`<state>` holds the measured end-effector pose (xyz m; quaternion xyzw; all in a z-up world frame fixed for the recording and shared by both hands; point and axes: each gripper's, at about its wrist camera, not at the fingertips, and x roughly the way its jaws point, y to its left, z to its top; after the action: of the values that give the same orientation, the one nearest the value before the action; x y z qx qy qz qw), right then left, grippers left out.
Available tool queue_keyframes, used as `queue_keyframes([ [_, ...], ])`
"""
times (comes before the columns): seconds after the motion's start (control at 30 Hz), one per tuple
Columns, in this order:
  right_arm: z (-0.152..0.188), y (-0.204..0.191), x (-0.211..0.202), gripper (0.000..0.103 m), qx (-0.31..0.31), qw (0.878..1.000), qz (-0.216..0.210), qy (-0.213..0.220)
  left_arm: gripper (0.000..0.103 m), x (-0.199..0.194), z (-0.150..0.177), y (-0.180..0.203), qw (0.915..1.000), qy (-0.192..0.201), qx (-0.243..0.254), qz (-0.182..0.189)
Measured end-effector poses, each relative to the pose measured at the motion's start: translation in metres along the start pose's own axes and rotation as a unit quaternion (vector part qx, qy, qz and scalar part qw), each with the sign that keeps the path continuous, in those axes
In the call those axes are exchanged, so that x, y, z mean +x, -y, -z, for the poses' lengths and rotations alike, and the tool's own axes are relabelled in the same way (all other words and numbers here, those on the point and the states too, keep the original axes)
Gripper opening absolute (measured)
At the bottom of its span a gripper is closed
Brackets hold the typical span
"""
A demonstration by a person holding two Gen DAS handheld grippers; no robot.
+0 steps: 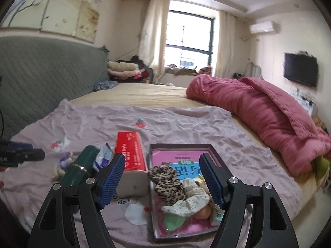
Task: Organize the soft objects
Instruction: 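Move both open grippers back toward the remaining items beside the thermos, then grasp the white wipe packet with the right gripper while the left approaches the cream teddy bear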
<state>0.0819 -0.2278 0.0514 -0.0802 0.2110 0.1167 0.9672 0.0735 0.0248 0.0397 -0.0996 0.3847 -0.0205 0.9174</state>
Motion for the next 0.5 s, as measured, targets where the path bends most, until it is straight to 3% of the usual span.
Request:
queue_keyframes([
  [0.3, 0.003, -0.053, 0.019, 0.075, -0.106, 0.993, -0.054, -0.021, 0.062, 0.013, 0.011, -0.052, 0.9982, -0.015, -0.056, -0.017],
  [0.5, 0.003, -0.079, 0.041, 0.075, -0.152, 0.984, -0.081, -0.043, 0.062, 0.03, 0.017, -0.067, 0.9972, -0.029, -0.068, -0.015],
])
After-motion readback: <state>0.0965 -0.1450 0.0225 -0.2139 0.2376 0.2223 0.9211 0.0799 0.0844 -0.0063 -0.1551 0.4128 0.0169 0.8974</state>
